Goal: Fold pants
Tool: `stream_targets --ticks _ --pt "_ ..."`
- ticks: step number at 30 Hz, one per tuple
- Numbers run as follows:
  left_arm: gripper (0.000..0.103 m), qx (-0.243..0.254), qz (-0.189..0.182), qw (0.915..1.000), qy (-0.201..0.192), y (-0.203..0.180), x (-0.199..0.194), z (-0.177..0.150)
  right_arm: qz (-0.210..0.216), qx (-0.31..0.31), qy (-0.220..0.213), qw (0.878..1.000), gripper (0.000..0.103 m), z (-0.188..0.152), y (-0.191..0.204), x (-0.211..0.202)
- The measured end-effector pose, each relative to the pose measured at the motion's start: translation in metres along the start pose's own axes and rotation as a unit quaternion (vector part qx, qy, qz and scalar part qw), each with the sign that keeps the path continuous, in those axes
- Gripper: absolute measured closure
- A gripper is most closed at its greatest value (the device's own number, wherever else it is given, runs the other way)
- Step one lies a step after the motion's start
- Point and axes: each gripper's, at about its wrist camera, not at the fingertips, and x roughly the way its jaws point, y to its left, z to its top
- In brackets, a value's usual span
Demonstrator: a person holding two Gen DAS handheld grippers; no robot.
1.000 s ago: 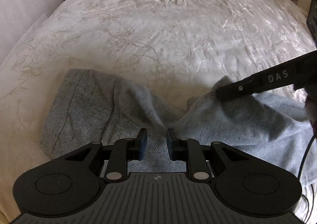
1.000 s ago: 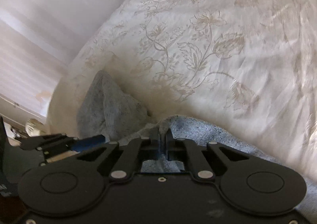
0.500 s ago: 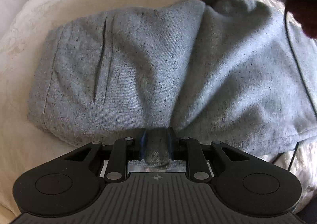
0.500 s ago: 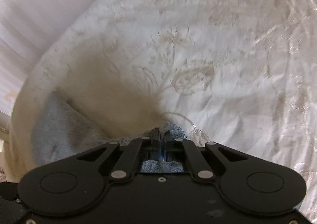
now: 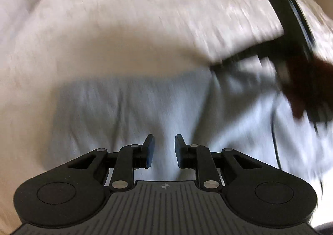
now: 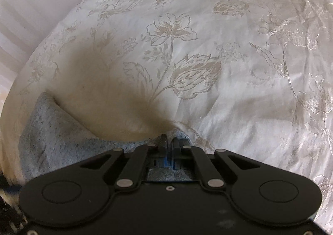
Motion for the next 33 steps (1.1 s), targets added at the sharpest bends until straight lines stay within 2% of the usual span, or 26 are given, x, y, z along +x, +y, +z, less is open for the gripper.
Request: stream_targets --ticks 2,3,4,5,6,7,9,10,11,12,13,16,19,22,24,25,26,30,33 --pt "0.082 -0.021 0.004 0.9998 0.001 0.008 0.014 0.012 -0.004 0.001 0.001 1.0 0.1 0.001 0.002 -0.001" --pt "0.082 -0.03 0.005 0.9994 0.015 0.015 0.028 0.016 -0.006 0.004 0.0 1.0 0.1 0.001 0.003 -0.002" --pt "0.082 -0.033 0.015 0.9989 0.03 0.019 0.04 0.016 -0.01 0.007 -0.003 1.0 0.097 0.002 0.003 -0.005" --pt "0.084 -0.035 0.031 0.9979 0.045 0.026 0.053 0.012 -0.016 0.01 -0.011 1.0 0.088 0.003 0.004 -0.008" --pt "0.085 -0.045 0.024 0.9974 0.05 0.036 0.062 0.01 -0.027 0.015 -0.028 0.999 0.082 0.004 0.005 -0.016" --pt "0.085 -0.061 0.011 0.9971 0.045 0.043 0.063 0.01 -0.04 0.022 -0.049 0.998 0.076 0.003 0.004 -0.027" --pt "0.087 -0.103 0.0 0.9936 0.045 0.055 0.058 0.012 -0.047 0.046 -0.087 0.994 0.076 -0.002 -0.001 -0.055" --pt "0.087 -0.115 0.011 0.9925 0.039 0.056 0.052 0.014 -0.045 0.056 -0.097 0.993 0.076 -0.006 -0.004 -0.067" --pt "0.087 -0.112 0.041 0.9924 0.028 0.055 0.044 0.015 -0.045 0.062 -0.107 0.991 0.076 -0.013 -0.005 -0.079" --pt "0.086 -0.104 0.058 0.9928 0.015 0.054 0.037 0.015 -0.046 0.066 -0.113 0.99 0.076 -0.021 -0.005 -0.09" --pt "0.086 -0.098 0.059 0.9934 0.001 0.05 0.028 0.014 -0.047 0.07 -0.115 0.99 0.076 -0.033 -0.006 -0.099" --pt "0.086 -0.084 0.015 0.9958 -0.033 0.033 0.008 0.002 -0.057 0.085 -0.108 0.989 0.076 -0.075 -0.001 -0.116" --pt "0.085 -0.029 -0.022 0.9981 -0.05 0.003 0.003 -0.009 -0.086 0.098 -0.077 0.988 0.076 -0.123 0.008 -0.117" --pt "0.083 0.04 -0.045 0.9979 -0.025 -0.023 0.015 -0.031 -0.12 0.139 -0.025 0.983 0.077 -0.18 0.007 -0.112" --pt "0.083 0.091 -0.017 0.9954 0.024 -0.032 0.037 -0.05 -0.145 0.151 0.021 0.978 0.079 -0.21 0.007 -0.105" --pt "0.083 0.11 0.005 0.9924 0.054 -0.034 0.049 -0.059 -0.147 0.154 0.028 0.977 0.079 -0.224 0.009 -0.106" --pt "0.083 0.117 0.007 0.9912 0.061 -0.032 0.054 -0.064 -0.148 0.155 0.02 0.976 0.079 -0.234 0.012 -0.111" --pt "0.083 0.103 -0.009 0.9929 0.058 -0.028 0.043 -0.053 -0.159 0.181 0.006 0.97 0.079 -0.248 0.017 -0.127" --pt "0.083 0.103 -0.033 0.9938 0.024 -0.033 0.033 -0.036 -0.169 0.209 -0.016 0.963 0.073 -0.255 0.015 -0.138"
